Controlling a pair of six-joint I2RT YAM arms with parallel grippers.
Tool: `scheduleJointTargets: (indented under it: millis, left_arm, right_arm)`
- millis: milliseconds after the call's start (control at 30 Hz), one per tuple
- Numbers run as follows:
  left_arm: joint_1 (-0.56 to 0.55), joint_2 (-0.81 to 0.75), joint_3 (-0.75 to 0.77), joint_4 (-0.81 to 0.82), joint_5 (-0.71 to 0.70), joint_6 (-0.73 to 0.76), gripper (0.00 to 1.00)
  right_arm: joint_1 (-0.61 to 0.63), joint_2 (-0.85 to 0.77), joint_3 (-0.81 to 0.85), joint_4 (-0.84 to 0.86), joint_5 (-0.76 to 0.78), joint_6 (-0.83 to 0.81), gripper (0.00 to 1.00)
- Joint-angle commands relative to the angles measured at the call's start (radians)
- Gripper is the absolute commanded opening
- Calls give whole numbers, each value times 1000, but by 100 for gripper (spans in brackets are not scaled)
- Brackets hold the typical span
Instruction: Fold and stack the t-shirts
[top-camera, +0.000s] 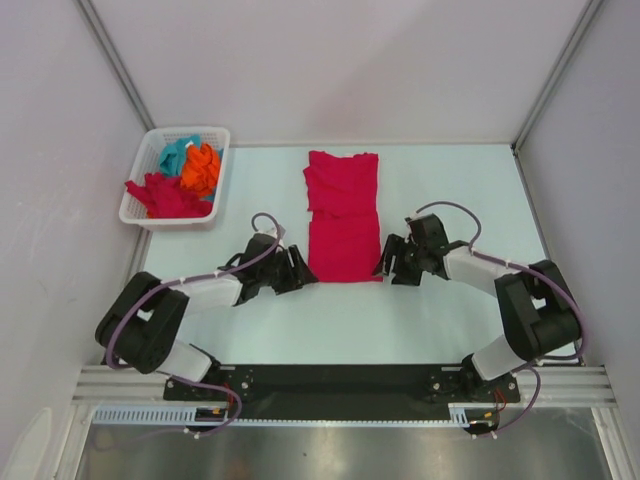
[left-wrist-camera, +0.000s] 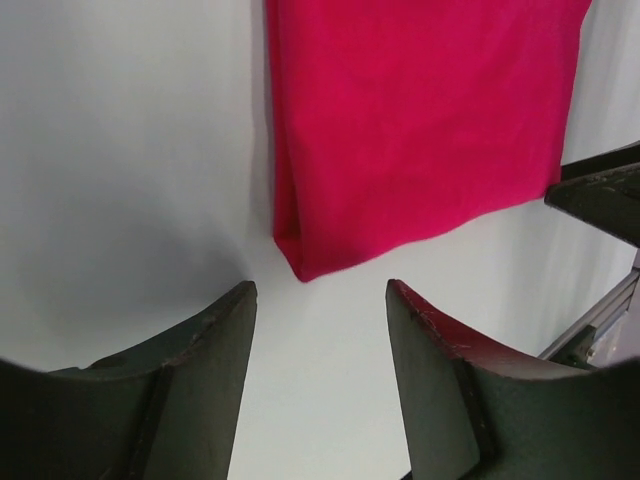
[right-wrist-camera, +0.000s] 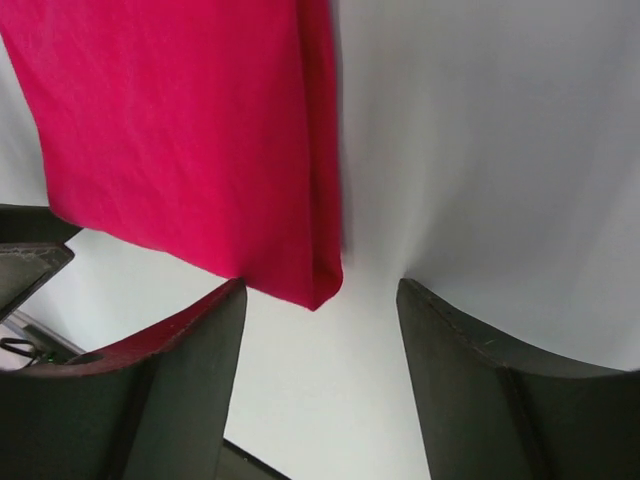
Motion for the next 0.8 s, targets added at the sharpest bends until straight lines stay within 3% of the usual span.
scheduleJointTargets:
  millis: [0, 267, 367, 400, 467, 500, 600, 767]
  left_arm:
    - [5, 55, 48, 81, 16, 3, 59]
    - [23, 103, 66, 60, 9, 34, 48]
    - [23, 91, 54, 55, -2, 35, 36]
    - [23, 91, 49, 55, 0, 35, 24]
    - [22, 94, 43, 55, 12, 37, 6]
    - [20, 94, 37, 54, 19, 34, 0]
    - [5, 62, -12, 46, 27, 14, 0]
    - [-43, -130, -131, -43, -14, -23, 0]
  right_arm:
    - [4, 39, -3, 80, -13, 9, 66]
    - [3, 87, -4, 101, -19, 17, 48]
    - [4, 85, -14, 106, -18, 21, 38]
    - [7, 85, -20, 106, -18, 24, 26]
    - [10, 82, -26, 95, -9, 31, 13]
    - [18, 82, -32, 89, -9, 34, 0]
    - [33, 55, -70, 71, -1, 38, 0]
    - [82, -48, -167, -5, 14, 72, 0]
